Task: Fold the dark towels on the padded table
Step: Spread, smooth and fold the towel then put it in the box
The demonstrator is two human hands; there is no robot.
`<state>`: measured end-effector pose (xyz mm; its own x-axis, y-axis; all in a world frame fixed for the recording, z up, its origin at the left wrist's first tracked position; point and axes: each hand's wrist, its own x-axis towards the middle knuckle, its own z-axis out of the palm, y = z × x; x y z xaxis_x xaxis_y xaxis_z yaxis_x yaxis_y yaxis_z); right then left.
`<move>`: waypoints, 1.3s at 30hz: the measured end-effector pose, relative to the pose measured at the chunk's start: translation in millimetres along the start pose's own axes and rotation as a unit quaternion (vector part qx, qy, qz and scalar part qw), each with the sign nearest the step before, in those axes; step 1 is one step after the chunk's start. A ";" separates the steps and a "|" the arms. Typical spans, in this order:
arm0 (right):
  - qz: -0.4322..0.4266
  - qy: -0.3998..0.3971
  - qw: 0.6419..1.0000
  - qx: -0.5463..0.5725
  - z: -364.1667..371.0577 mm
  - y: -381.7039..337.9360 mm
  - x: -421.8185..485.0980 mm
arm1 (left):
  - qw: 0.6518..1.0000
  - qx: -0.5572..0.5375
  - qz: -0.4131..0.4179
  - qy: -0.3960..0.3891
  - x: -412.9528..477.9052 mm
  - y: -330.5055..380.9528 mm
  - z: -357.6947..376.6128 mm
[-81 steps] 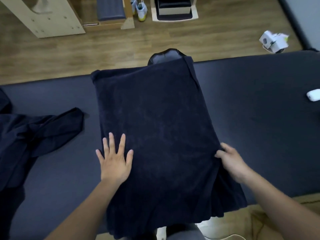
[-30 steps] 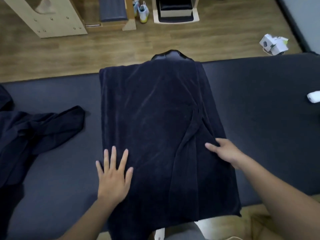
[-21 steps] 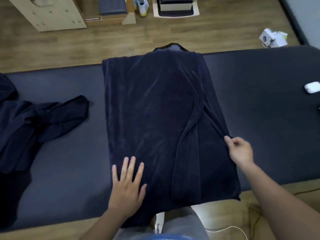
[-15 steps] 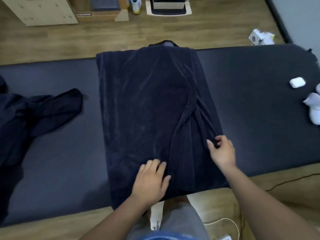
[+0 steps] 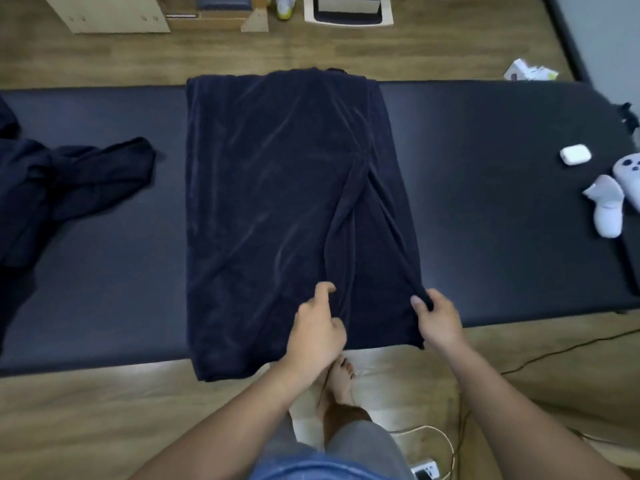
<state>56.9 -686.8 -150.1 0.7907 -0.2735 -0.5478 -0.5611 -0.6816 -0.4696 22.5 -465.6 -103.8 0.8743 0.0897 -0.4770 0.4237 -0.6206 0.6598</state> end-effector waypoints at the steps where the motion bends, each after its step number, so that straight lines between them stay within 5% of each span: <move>1: -0.003 0.001 1.000 0.006 0.2 5.0 -5.5 | 0.999 -0.017 0.039 0.006 -9.9 7.4 5.3; 5: -0.021 -0.028 0.999 0.005 9.5 24.0 -25.3 | 0.987 0.020 0.140 -0.071 -31.7 30.6 55.3; 8: -0.053 0.051 0.997 0.039 1.7 21.0 -29.3 | 0.978 0.107 0.150 -0.093 -22.7 29.1 84.2; 12: -0.025 -0.052 0.995 0.076 7.3 2.8 -31.4 | 0.971 0.153 0.159 -0.090 -16.3 15.4 93.2; 19: 0.003 -0.055 0.998 0.006 23.1 -4.6 -18.8 | 0.960 0.204 0.148 -0.119 -8.4 -1.5 85.2; 23: 0.063 -0.158 0.966 0.193 19.0 -2.7 -20.6 | 0.958 0.232 0.130 -0.102 -3.9 4.3 89.0; 28: 0.074 -0.090 0.936 0.331 9.5 19.1 -24.7 | 0.946 0.292 0.117 -0.072 6.3 16.6 95.0; 31: 0.059 0.021 0.965 0.255 8.2 35.7 -26.5 | 0.942 0.309 0.101 -0.077 9.4 23.0 94.7; 36: 0.035 -0.010 0.981 0.193 14.9 35.6 -43.5 | 0.924 0.345 0.128 -0.108 -5.2 29.0 93.7; 39: -0.038 -0.002 0.988 0.147 19.6 14.8 -58.6 | 0.952 0.226 0.201 -0.049 -14.8 15.9 97.8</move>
<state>-2.6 -667.6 -138.5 0.8325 -0.2265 -0.5056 -0.5477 -0.4733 -0.6899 -6.9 -553.0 -143.0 0.9086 -0.2849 -0.3055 -0.1047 -0.8633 0.4937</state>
